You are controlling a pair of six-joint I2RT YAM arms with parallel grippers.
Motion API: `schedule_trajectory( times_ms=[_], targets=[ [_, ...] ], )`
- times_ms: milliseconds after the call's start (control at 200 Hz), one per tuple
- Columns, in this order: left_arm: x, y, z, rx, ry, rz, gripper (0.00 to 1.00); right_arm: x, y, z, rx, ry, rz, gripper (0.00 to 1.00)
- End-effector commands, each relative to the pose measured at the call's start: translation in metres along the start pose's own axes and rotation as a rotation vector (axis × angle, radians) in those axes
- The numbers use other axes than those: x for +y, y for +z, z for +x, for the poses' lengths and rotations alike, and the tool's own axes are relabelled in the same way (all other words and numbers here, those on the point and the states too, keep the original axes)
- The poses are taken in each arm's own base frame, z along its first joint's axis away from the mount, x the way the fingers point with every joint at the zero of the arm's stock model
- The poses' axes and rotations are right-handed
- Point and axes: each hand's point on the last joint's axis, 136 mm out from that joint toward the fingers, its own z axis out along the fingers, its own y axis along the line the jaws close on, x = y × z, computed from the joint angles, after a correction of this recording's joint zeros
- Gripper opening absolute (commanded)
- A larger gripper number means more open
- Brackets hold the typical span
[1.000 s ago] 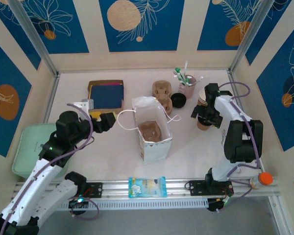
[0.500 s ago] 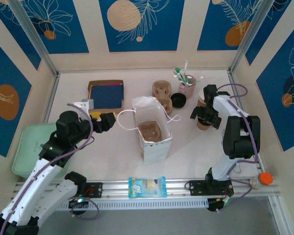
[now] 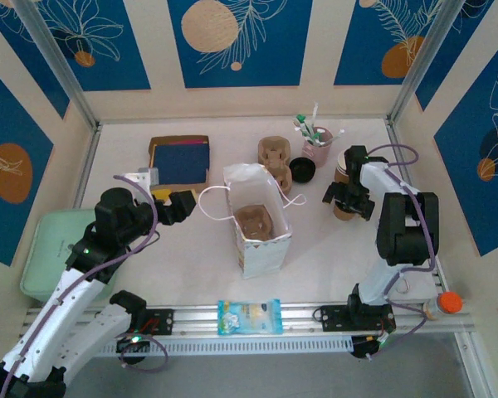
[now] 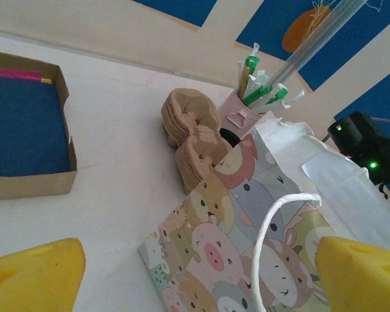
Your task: Pack the takeout coffee
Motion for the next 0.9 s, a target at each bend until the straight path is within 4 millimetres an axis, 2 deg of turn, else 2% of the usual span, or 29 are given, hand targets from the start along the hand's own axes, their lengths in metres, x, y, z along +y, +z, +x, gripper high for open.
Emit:
schedule_trajectory(
  times_ms=[0, 250, 540, 720, 896],
  targets=[
    [0.005, 0.000, -0.003, -0.016, 0.024, -0.017, 0.91, -0.007, 0.009, 0.007, 0.024, 0.028, 0.034, 0.99],
    [0.004, -0.002, -0.003, -0.019, 0.023, -0.015, 0.91, -0.007, 0.015, 0.010, 0.042, 0.029, 0.048, 1.00],
    [0.004, -0.004, -0.004, -0.023, 0.025, -0.018, 0.91, -0.008, 0.008, 0.010, 0.027, 0.028, 0.060, 0.94],
    [0.004, -0.005, -0.005, -0.028, 0.027, -0.020, 0.91, -0.006, 0.005, 0.011, 0.022, 0.020, 0.060, 0.88],
    [0.005, -0.008, -0.005, -0.031, 0.031, -0.026, 0.91, -0.003, 0.002, 0.011, 0.018, 0.011, 0.058, 0.75]
  ],
)
